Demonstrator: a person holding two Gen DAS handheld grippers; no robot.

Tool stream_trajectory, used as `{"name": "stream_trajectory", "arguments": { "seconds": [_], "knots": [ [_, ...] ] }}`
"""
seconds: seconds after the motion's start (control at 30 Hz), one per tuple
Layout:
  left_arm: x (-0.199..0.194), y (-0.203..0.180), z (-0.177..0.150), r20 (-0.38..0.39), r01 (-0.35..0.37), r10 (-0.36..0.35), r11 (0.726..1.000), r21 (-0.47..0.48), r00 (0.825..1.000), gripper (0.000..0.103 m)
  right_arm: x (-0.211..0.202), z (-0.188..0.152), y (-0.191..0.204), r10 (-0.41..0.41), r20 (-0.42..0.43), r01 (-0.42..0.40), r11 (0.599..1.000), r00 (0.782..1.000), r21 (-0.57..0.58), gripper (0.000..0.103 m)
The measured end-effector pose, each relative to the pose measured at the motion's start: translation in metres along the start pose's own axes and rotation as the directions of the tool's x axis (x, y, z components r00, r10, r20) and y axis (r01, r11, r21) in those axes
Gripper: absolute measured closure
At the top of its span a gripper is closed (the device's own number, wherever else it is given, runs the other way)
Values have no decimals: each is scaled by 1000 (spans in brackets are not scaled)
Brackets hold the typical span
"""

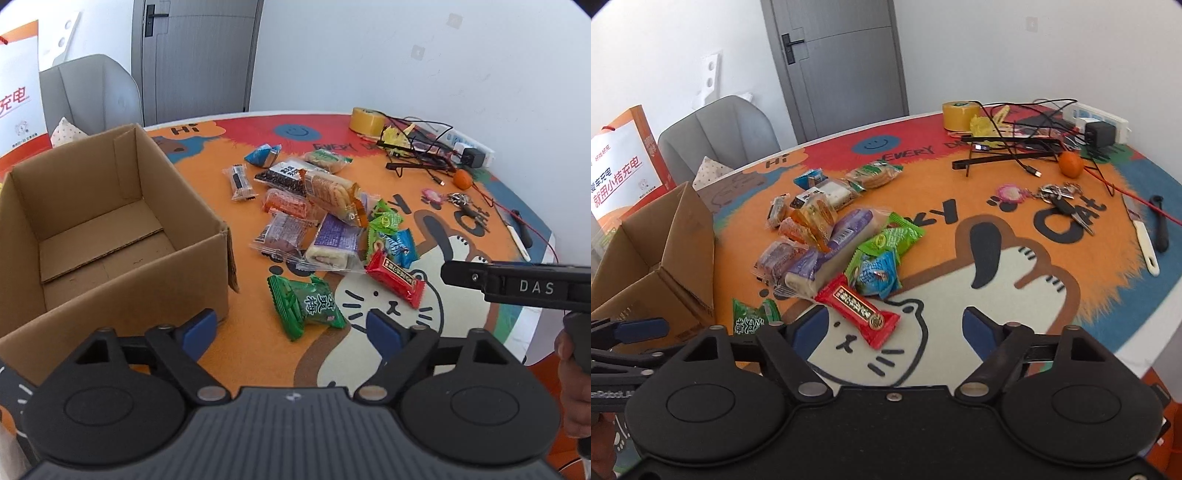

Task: Organize snacks
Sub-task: 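Grasp the green candy packet with the left tool while the right tool grasps the red candy bar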

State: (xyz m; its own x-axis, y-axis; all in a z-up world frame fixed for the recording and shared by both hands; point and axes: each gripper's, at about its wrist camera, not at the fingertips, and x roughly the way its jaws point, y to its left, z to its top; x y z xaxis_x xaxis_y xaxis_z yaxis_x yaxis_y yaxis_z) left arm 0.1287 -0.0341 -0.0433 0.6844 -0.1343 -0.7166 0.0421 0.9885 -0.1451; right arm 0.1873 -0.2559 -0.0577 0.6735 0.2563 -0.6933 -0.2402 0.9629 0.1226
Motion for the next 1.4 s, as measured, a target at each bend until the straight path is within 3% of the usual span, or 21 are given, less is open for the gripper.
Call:
{"name": "stream_trajectory", "arguments": {
  "seconds": [0.2,0.4,0.53,0.73,0.87,1.27,1.4],
  "knots": [
    [17,-2,6,-24,2,-2,1000,-14,1000,32,19,11,10,39,-54,-43,995,998,-85,41],
    [34,-3,14,-46,5,-6,1000,-22,999,37,42,25,9,64,-135,-77,992,989,-98,50],
    [43,-3,15,-50,-5,3,999,-43,999,41,58,31,4,79,-195,-94,993,978,-71,64],
    [58,-1,13,-72,-12,6,996,-85,997,52,66,30,6,84,-202,-101,992,976,-72,64],
    [61,1,12,-80,-12,4,995,-103,997,64,66,27,11,73,-213,-97,990,974,-105,64],
    [56,1,9,-78,13,-22,994,-108,997,68,80,19,25,26,-221,-74,974,975,-214,63],
    [46,0,7,-60,23,-29,994,-104,998,68,72,17,19,33,-222,-76,980,974,-184,81]
  ]
}}
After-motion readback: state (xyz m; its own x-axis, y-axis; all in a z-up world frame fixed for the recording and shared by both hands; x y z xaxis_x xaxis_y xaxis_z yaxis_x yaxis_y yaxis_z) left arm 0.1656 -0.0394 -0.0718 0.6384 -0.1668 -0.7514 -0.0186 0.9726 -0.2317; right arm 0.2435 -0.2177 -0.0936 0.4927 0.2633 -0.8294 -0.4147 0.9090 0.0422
